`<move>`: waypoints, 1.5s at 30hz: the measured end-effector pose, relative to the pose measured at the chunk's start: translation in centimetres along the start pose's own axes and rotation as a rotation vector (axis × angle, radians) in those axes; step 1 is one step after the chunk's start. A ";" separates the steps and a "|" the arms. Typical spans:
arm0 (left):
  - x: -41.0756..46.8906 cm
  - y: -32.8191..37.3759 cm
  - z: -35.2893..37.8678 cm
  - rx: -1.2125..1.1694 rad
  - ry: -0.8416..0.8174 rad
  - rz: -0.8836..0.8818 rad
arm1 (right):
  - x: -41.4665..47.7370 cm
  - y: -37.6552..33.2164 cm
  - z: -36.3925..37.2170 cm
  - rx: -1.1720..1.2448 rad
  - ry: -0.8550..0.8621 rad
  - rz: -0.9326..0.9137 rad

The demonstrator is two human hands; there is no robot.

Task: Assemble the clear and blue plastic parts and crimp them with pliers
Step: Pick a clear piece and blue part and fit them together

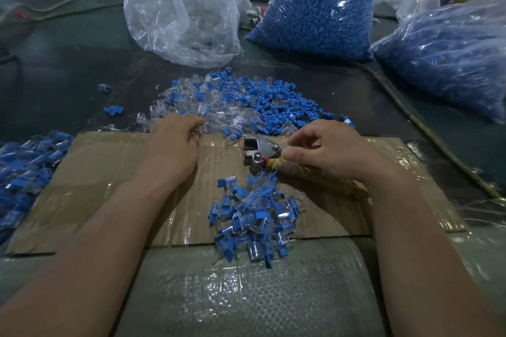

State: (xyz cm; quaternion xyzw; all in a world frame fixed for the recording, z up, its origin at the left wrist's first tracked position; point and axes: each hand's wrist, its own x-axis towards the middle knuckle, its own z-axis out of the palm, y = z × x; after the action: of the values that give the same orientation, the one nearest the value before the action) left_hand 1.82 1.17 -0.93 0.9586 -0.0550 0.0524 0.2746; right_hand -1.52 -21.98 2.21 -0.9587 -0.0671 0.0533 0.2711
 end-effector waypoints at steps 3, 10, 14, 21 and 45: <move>-0.3 0.3 -0.2 -0.058 0.064 -0.001 | 0.1 0.0 0.0 0.017 0.016 0.001; 0.0 0.0 0.0 0.054 0.021 0.019 | 0.5 0.7 0.3 -0.024 0.067 0.028; 0.1 -0.1 0.1 0.045 0.036 0.008 | 0.5 0.6 0.3 -0.027 0.062 0.032; 0.2 -0.2 0.7 0.087 -0.032 0.054 | 0.5 0.6 0.3 -0.038 0.047 0.032; -2.1 2.1 -0.7 -0.439 0.102 0.083 | 1.4 2.1 0.0 0.007 0.550 0.195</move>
State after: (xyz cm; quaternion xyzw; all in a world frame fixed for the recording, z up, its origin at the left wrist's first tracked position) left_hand -0.55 -0.03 0.52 0.8688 -0.0904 0.0989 0.4767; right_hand 0.07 -23.53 1.03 -0.9381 0.1014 -0.1829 0.2762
